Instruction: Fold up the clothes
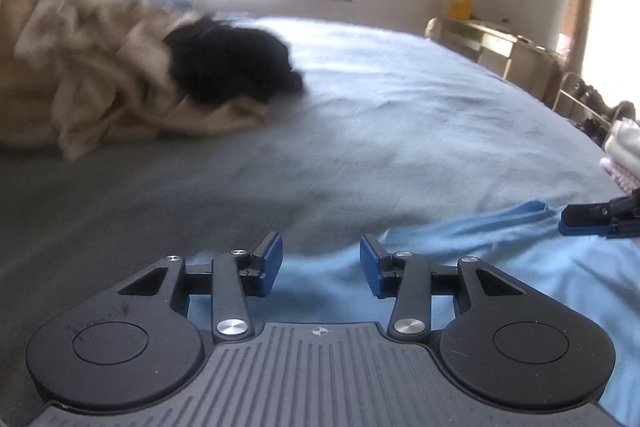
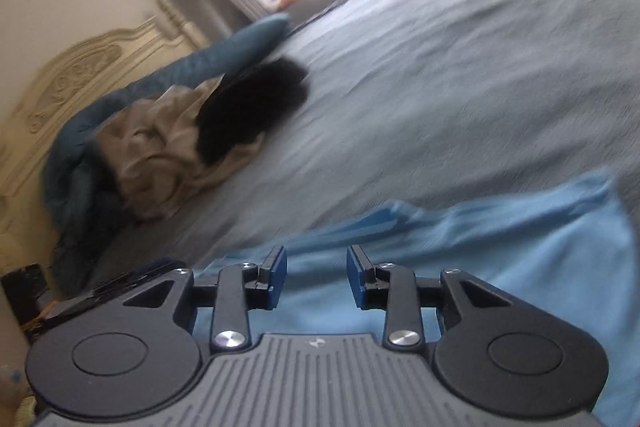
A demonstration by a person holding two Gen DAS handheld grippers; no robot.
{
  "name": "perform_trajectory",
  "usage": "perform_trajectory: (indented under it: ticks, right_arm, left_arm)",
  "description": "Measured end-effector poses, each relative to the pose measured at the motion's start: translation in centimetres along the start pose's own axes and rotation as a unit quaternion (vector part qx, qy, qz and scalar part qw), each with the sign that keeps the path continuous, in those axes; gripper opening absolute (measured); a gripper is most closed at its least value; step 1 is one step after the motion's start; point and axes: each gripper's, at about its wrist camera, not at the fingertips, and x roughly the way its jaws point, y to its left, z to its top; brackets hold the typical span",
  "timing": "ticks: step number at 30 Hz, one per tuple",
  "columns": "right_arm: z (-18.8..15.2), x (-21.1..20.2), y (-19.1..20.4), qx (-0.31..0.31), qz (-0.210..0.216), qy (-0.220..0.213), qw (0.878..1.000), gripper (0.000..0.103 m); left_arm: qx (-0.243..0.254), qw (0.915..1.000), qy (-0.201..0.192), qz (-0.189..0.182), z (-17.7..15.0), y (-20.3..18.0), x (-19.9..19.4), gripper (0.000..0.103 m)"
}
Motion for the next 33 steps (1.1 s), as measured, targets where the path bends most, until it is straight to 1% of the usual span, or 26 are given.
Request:
perform_trajectory:
  ticks: [1, 2, 3, 4, 6, 7, 8, 9, 11, 13, 15, 16, 17, 18, 19, 21, 22, 23, 24, 26, 27, 28, 29, 30, 32, 33]
  right_arm:
    - [0.2, 0.0, -0.9, 0.016, -0.006, 0.001, 1.0, 0.036]
    - [0.5, -0.2, -2.3, 0.038, -0.024, -0.005, 0.999, 0.036]
    - [0.8, -0.4, -3.8, 0.061, -0.038, -0.015, 0.997, 0.032]
    - [1.2, -0.9, -5.4, 0.089, -0.041, -0.031, 0.995, 0.025]
    - [1.9, -2.5, -7.2, 0.136, -0.059, -0.077, 0.986, 0.027]
    - [2.1, -3.6, -7.4, 0.138, -0.071, -0.101, 0.983, 0.032]
    - [2.2, -4.5, -7.5, 0.139, -0.079, -0.122, 0.98, 0.032]
    - [2.1, -5.4, -7.5, 0.137, -0.077, -0.133, 0.979, 0.032]
    - [1.5, -7.0, -7.3, 0.131, -0.054, -0.131, 0.981, 0.035]
    - [0.6, -7.1, -7.2, 0.122, -0.032, -0.101, 0.987, 0.041]
    - [-0.3, -6.8, -7.8, 0.126, -0.015, -0.063, 0.99, 0.041]
    - [-0.6, -6.8, -8.4, 0.13, -0.017, -0.052, 0.99, 0.038]
    - [-0.6, -7.0, -9.2, 0.138, -0.036, -0.055, 0.988, 0.037]
    - [-0.5, -7.5, -10.0, 0.147, -0.058, -0.067, 0.985, 0.029]
    - [-0.3, -8.6, -10.5, 0.158, -0.084, -0.095, 0.979, 0.028]
    - [0.2, -10.8, -11.4, 0.173, -0.131, -0.149, 0.965, 0.034]
    - [0.2, -11.9, -11.1, 0.167, -0.133, -0.17, 0.962, 0.034]
    - [0.1, -12.7, -10.6, 0.161, -0.118, -0.178, 0.964, 0.034]
    - [-0.1, -13.0, -9.9, 0.151, -0.1, -0.172, 0.968, 0.034]
    - [-0.9, -12.6, -8.3, 0.122, -0.069, -0.138, 0.981, 0.037]
    - [-1.5, -12.1, -7.8, 0.109, -0.053, -0.111, 0.986, 0.038]
    - [-2.0, -11.6, -7.4, 0.098, -0.046, -0.088, 0.99, 0.037]
    - [-2.6, -11.0, -7.4, 0.092, -0.053, -0.069, 0.992, 0.037]
    - [-2.9, -10.8, -7.7, 0.09, -0.073, -0.063, 0.991, 0.037]
    - [-3.2, -12.0, -9.0, 0.104, -0.147, -0.091, 0.979, 0.033]
    - [-3.4, -13.3, -9.5, 0.123, -0.171, -0.116, 0.971, 0.037]
  left_arm:
    - [-0.015, 0.9998, 0.012, 0.0, -0.3, 1.1, 0.2, 0.043]
    - [-0.029, 0.9993, 0.024, 0.0, -0.7, 2.2, 0.4, 0.043]
    - [-0.047, 0.9984, 0.03, -0.004, -1.0, 3.4, 0.5, 0.043]
    - [-0.074, 0.9969, 0.022, -0.018, -1.0, 5.1, 0.6, 0.039]
    - [-0.131, 0.9905, 0.01, -0.041, -0.6, 7.9, 0.5, 0.038]
    - [-0.154, 0.987, 0.004, -0.045, -0.1, 9.1, 0.3, 0.038]
    - [-0.161, 0.9865, -0.007, -0.031, 0.3, 9.7, -0.1, 0.04]
    - [-0.166, 0.9857, -0.016, -0.023, 0.6, 10.1, -0.5, 0.044]
    - [-0.17, 0.9846, -0.021, -0.036, 0.6, 10.3, -1.1, 0.044]
    - [-0.173, 0.9833, -0.026, -0.05, 0.6, 10.5, -1.7, 0.045]
    - [-0.175, 0.9824, -0.027, -0.06, 0.5, 10.7, -2.1, 0.045]
    - [-0.171, 0.9838, -0.016, -0.05, 0.3, 10.5, -1.7, 0.045]
    - [-0.17, 0.985, -0.005, -0.031, 0.1, 10.6, -1.2, 0.045]
    - [-0.174, 0.9846, 0.001, -0.013, 0.1, 10.9, -1.0, 0.044]
    - [-0.185, 0.9828, -0.001, -0.009, -0.1, 11.2, -1.1, 0.044]
    - [-0.193, 0.9808, -0.018, -0.015, -0.1, 11.3, -2.5, 0.044]
    - [-0.19, 0.9813, -0.027, -0.017, 0.0, 11.1, -3.4, 0.045]
    - [-0.176, 0.9837, -0.033, -0.016, 0.1, 10.6, -4.3, 0.045]
    - [-0.162, 0.986, -0.035, -0.018, 0.1, 10.0, -5.1, 0.045]
    - [-0.137, 0.9895, -0.034, -0.032, -0.2, 8.7, -6.3, 0.046]
    - [-0.127, 0.9905, -0.03, -0.044, -0.4, 8.0, -6.7, 0.046]
    - [-0.119, 0.991, -0.025, -0.054, -0.7, 7.2, -7.1, 0.046]
    - [-0.117, 0.991, -0.019, -0.063, -1.2, 6.6, -7.3, 0.046]
    - [-0.116, 0.9908, -0.011, -0.07, -1.6, 6.1, -7.3, 0.046]
    - [-0.107, 0.9913, 0.006, -0.076, -2.6, 4.8, -7.3, 0.046]
    - [-0.1, 0.9922, 0.009, -0.075, -3.1, 4.2, -7.6, 0.046]
